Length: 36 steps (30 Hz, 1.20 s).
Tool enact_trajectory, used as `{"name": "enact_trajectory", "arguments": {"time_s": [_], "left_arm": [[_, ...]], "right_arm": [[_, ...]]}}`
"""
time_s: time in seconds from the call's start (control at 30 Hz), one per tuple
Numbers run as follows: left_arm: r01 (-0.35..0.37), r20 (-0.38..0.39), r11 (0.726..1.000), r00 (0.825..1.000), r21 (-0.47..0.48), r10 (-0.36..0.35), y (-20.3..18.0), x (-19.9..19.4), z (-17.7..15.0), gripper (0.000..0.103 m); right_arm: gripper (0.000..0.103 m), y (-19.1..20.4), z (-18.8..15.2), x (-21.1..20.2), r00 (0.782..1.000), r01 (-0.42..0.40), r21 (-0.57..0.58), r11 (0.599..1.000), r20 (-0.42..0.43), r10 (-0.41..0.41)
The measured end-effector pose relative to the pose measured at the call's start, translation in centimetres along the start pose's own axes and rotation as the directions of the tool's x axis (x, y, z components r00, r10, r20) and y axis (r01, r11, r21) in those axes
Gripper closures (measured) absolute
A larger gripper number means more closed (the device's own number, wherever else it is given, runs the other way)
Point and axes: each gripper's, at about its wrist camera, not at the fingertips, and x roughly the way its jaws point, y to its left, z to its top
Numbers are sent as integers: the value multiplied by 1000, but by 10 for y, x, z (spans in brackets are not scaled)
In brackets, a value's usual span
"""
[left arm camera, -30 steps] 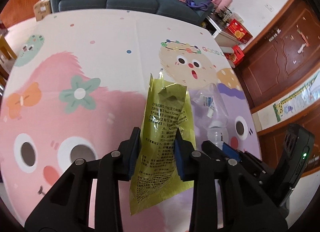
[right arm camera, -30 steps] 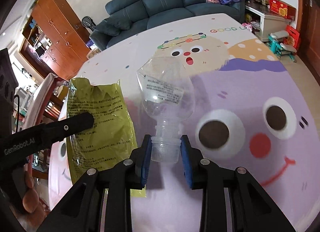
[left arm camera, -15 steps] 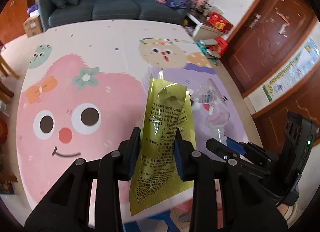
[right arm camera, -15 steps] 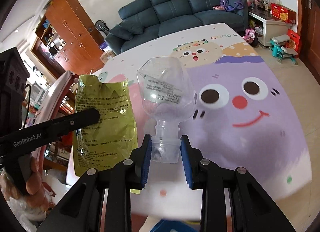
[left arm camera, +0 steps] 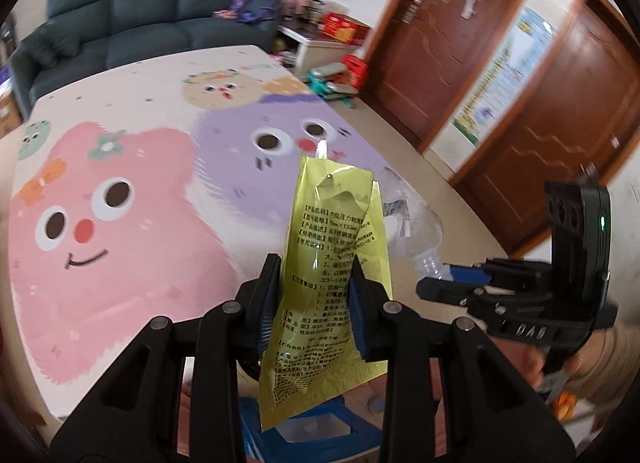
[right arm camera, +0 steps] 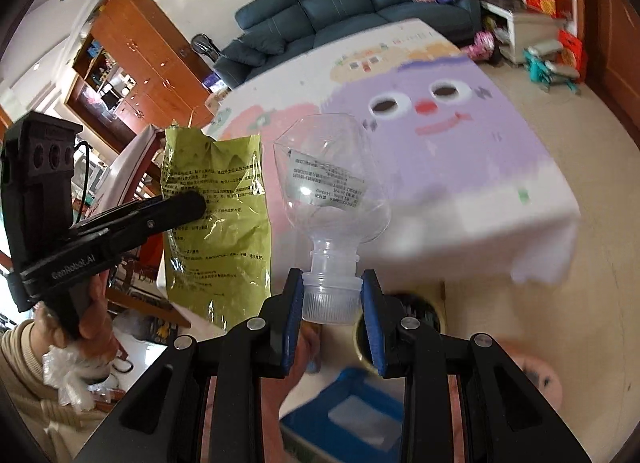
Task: Collect trash
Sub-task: 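Carry the yellow-green packet with the left tool while the right tool carries the bottle to the bin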
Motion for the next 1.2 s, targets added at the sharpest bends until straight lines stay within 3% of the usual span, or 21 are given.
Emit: {"name": "enact_trajectory", "arguments": {"time_s": [0.2, 0.37, 0.53, 0.6, 0.73, 0.87, 0.93, 1.0, 1.03, 1.1, 1.13, 1.2], "left_arm": [[26, -91, 991, 996, 134, -14, -29, 18, -56, 75], [18, -176, 984, 984, 179, 14, -38, 47, -92, 75], [-17, -292, 974, 953, 226, 84, -38, 90, -122, 75], [-22, -344, 970, 933, 243, 108, -36, 110, -137, 75], [-26, -389, 964, 912, 264, 130, -33, 138, -159, 75], [-45, -397, 955, 903, 294, 165, -31, 168, -179, 75], [-60, -396, 949, 900, 308, 185, -30, 183, -187, 75], [-80, -383, 940, 899, 333, 213, -27, 201, -197, 75], [-97, -374, 929, 897, 357, 237, -26, 213, -204, 75], [-146, -316, 898, 903, 414, 292, -25, 226, -211, 74], [-162, -261, 868, 914, 470, 312, -29, 232, -218, 74], [-158, -226, 826, 919, 540, 323, -31, 245, -228, 74]], "right_arm": [[75, -19, -61, -1, 996, 15, 72, 997, -88, -9], [75, -40, -96, 21, 987, 33, 147, 989, -163, -9], [75, -66, -121, 64, 971, 70, 231, 970, -239, -13], [75, -78, -131, 88, 959, 95, 262, 960, -284, -17], [75, -96, -142, 138, 926, 136, 300, 944, -377, -14], [75, -108, -153, 195, 875, 224, 259, 939, -479, -77], [75, -116, -158, 220, 851, 245, 280, 928, -521, -67], [75, -123, -164, 241, 837, 261, 273, 926, -541, -76], [75, -129, -169, 253, 823, 275, 276, 921, -563, -77], [74, -137, -175, 272, 813, 275, 315, 908, -580, -45], [74, -144, -174, 278, 808, 282, 323, 903, -587, -42], [74, -152, -179, 291, 802, 292, 331, 898, -596, -41]]}}
